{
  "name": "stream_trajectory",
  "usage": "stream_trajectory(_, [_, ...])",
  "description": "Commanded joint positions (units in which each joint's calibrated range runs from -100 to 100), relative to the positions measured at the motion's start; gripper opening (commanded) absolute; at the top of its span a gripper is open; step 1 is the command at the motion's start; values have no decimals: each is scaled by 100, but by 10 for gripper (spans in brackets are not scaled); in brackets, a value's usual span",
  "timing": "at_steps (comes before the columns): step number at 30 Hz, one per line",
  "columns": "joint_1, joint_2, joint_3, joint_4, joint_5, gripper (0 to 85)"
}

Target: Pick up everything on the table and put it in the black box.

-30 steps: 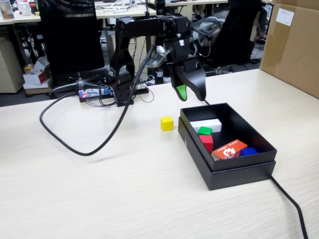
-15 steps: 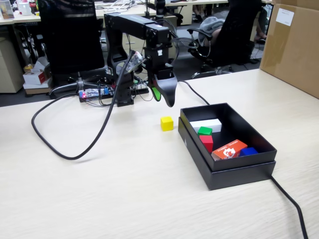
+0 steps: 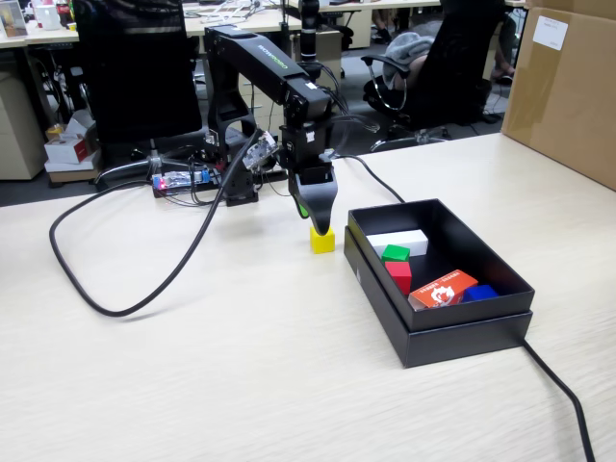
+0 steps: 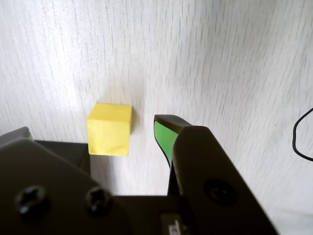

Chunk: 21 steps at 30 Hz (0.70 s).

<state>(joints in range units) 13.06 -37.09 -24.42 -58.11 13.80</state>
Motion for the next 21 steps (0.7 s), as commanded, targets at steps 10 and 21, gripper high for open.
stream_trajectory(10, [29,593,193,347,54,491])
stream_trajectory(21, [78,1511,402,373,63,428])
